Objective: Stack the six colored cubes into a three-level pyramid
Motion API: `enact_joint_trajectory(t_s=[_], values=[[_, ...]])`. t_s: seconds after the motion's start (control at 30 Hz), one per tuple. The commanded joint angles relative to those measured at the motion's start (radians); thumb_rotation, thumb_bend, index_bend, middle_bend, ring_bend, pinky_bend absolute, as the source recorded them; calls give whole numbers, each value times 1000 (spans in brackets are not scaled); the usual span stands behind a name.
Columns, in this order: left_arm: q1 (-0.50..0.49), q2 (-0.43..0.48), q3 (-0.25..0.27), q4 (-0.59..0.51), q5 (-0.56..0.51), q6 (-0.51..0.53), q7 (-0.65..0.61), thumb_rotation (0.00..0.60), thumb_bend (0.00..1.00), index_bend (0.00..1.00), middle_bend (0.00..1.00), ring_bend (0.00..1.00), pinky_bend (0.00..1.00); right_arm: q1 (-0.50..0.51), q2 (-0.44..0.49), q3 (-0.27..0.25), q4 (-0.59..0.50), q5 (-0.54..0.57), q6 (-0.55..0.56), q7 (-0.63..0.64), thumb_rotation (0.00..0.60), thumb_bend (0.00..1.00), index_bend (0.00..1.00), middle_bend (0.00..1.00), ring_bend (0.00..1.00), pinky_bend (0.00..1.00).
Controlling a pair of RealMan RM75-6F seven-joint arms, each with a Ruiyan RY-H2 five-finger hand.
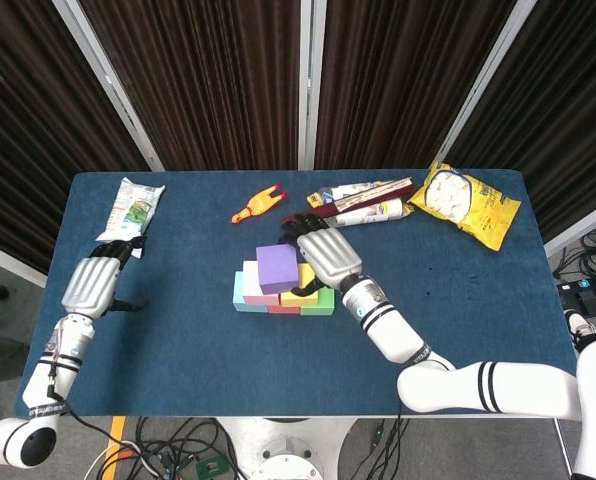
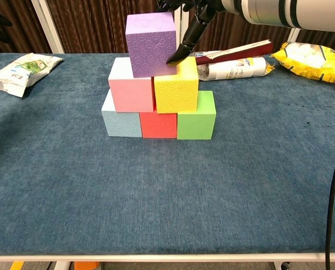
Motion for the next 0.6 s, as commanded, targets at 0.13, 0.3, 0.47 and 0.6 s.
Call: enact_joint_trajectory(t_s=[0.13, 0.3, 0.47, 0.6], values=[[-1, -2, -1, 3, 3, -3, -4, 600, 43, 136, 197, 131, 193, -5, -22, 5, 4, -2, 35, -5, 600, 51, 393, 161, 0, 0], [1, 2, -1, -1, 3, -2, -4, 600, 43, 137, 189, 114, 193, -16, -19, 9, -13, -6, 57, -6, 600, 56, 400, 161, 0, 0], [-2, 0, -1, -5, 7, -4, 0, 600, 43, 136, 184, 109, 193, -30, -14, 5, -44, -14, 89, -19, 600, 54, 400, 161, 0, 0], [-4, 0, -1, -5, 6, -7, 2, 600, 43, 136, 184, 109, 193, -43, -22, 3, -54, -19, 106, -18, 600, 54, 399, 161, 0, 0]])
